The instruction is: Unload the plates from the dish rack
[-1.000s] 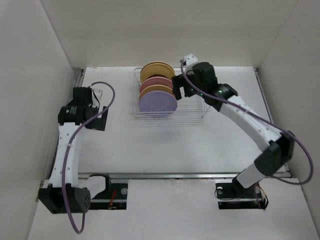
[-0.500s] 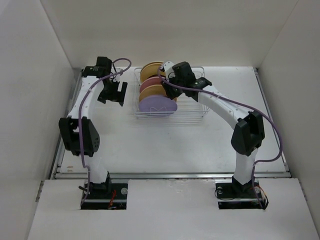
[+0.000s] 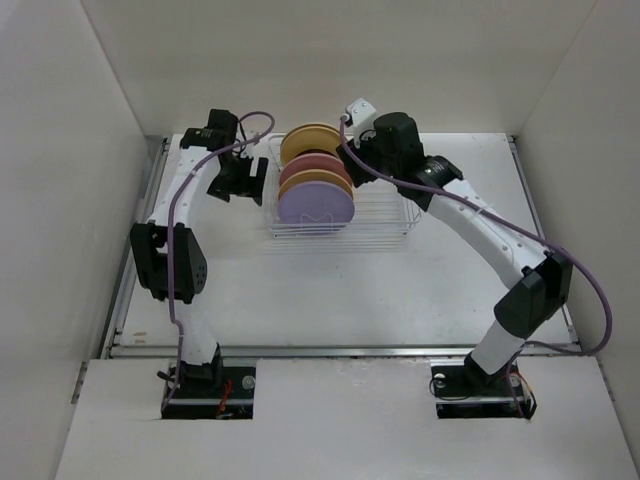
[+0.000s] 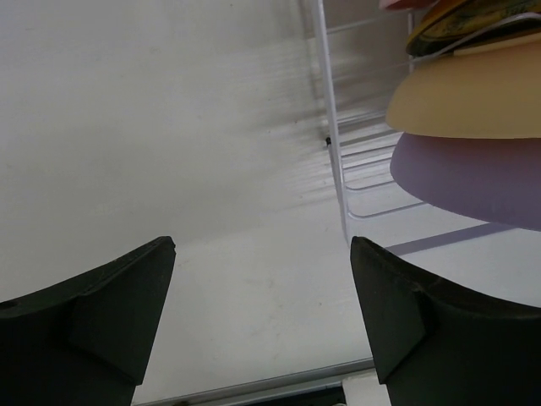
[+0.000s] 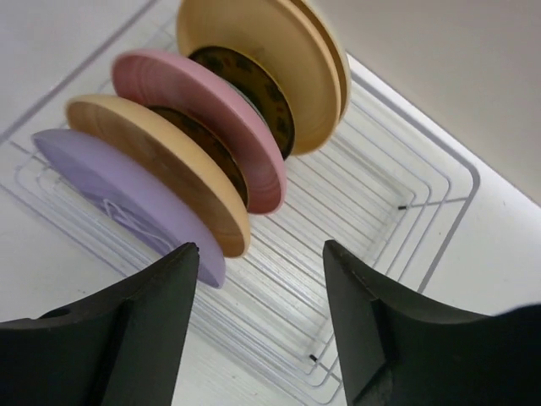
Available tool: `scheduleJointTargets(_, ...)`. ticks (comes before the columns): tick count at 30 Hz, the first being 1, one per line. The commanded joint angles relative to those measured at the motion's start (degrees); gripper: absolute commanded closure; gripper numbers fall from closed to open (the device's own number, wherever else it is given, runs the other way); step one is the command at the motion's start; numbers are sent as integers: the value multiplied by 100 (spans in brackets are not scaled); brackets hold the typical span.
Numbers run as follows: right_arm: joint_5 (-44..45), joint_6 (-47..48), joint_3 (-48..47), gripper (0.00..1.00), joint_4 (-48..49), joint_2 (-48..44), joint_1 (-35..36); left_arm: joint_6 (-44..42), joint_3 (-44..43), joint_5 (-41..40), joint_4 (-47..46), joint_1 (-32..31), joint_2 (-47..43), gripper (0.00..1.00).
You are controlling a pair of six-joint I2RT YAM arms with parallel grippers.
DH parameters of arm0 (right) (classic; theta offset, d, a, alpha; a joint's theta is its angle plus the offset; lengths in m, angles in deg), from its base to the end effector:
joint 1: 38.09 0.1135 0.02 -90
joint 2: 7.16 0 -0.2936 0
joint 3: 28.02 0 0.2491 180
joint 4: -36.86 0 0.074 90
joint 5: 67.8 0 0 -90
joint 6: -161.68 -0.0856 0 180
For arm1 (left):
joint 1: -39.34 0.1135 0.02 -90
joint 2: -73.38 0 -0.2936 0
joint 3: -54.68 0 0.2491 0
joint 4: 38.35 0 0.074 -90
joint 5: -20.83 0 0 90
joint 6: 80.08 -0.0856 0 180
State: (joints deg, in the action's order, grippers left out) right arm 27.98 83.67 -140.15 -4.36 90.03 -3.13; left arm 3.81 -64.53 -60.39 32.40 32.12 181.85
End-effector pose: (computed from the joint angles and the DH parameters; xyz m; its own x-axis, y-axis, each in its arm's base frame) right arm 0.3657 0.2451 0.3985 -0.2519 -0.4283 -0.8678 -0.5606 0.7955 -0.2299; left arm 0.4319 -0.0679 0.3010 -0.8331 0.2116 -0.5111 0.2902 0.9538 -0.0783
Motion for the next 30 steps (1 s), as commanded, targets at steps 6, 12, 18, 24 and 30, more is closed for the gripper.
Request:
scheduleJointTargets(6,-1061,199,-32,45,101,361,125,198,-432,343,101,-113,429,23)
scheduleJointTargets(12,-1265,199,-297,48,39,1030,231,373,-485,212,49,-227,807,46)
scheduleJointTargets(18,-930,146,-227,60,312,1092,231,435,-485,274,162,-332,1132,74)
scheduleJointTargets(24,-421,84,-227,97,365,785,345,742,-485,327,215,-394,1186,100)
scheduleJointTargets(30,176,84,-43,100,636,214,573,1287,-433,204,163,-394,1186,100)
